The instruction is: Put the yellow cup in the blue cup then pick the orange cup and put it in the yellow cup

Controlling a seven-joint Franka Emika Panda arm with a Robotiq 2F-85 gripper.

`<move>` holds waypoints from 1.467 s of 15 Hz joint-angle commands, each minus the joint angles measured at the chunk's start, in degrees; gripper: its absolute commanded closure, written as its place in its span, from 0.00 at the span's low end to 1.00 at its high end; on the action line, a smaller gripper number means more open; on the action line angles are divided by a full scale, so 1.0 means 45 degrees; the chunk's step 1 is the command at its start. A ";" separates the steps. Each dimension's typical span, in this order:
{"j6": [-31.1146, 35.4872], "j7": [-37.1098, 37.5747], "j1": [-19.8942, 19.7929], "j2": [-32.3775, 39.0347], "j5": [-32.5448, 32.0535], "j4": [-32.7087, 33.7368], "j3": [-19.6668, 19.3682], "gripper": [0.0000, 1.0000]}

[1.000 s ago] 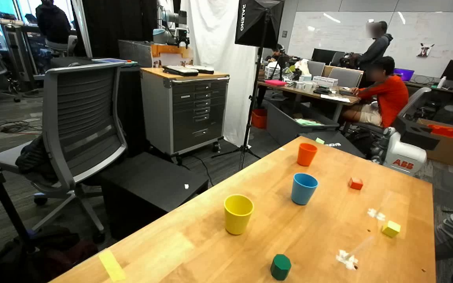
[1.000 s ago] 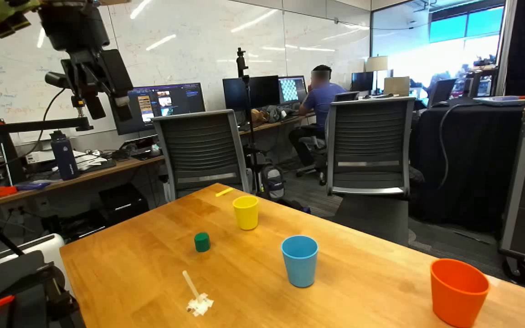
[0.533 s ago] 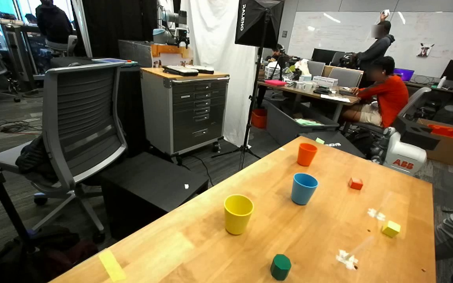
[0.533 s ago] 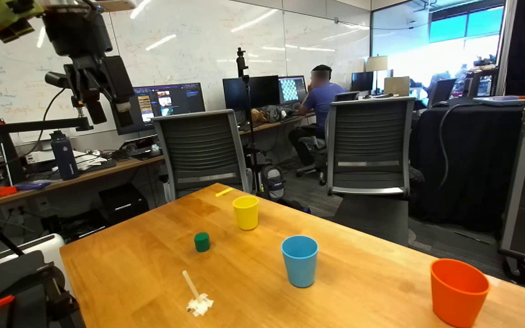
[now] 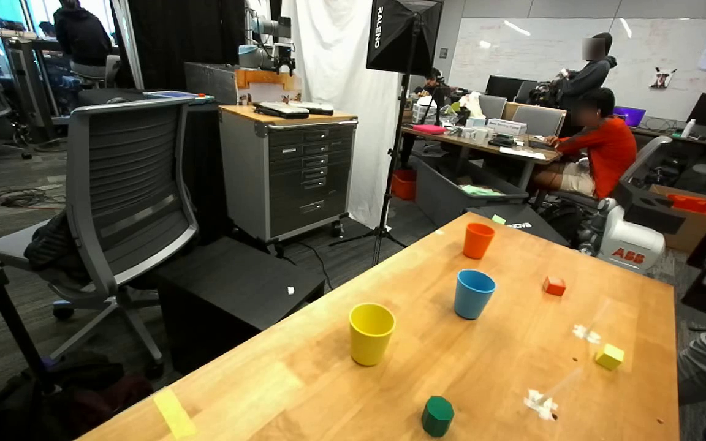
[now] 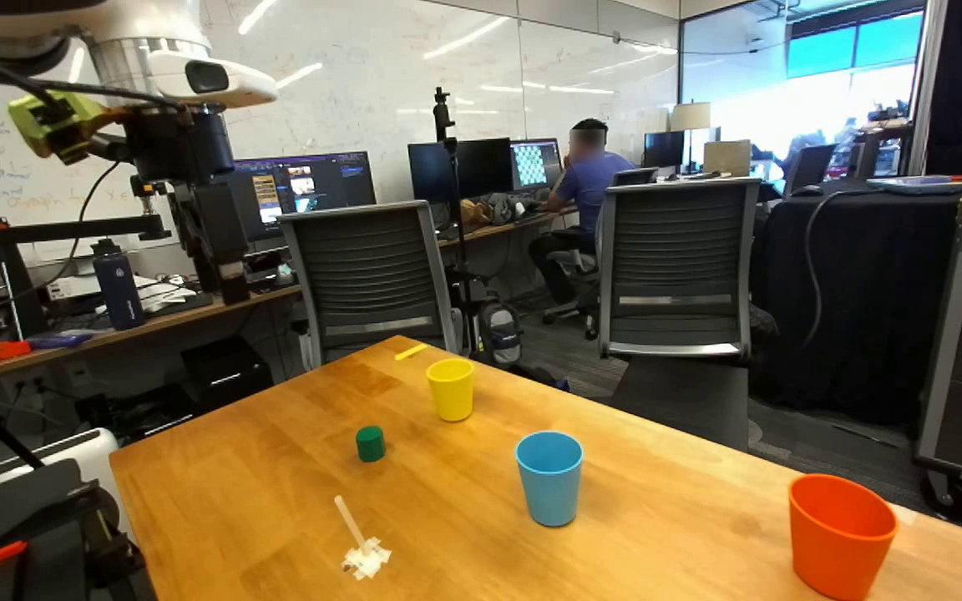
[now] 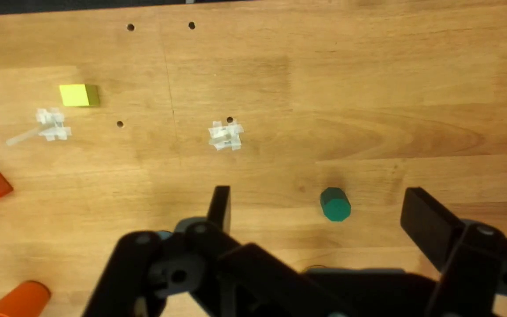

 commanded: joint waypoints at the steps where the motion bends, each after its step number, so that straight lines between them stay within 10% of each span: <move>1: 0.0258 0.1292 -0.0499 0.0650 -0.0752 0.0293 0.0506 0.00; 9: 0.0120 0.3927 -0.1513 0.1667 -0.2788 0.0823 0.0822 0.00; 22: -0.0898 0.6073 -0.0601 0.6722 -0.5102 0.7441 0.0753 0.00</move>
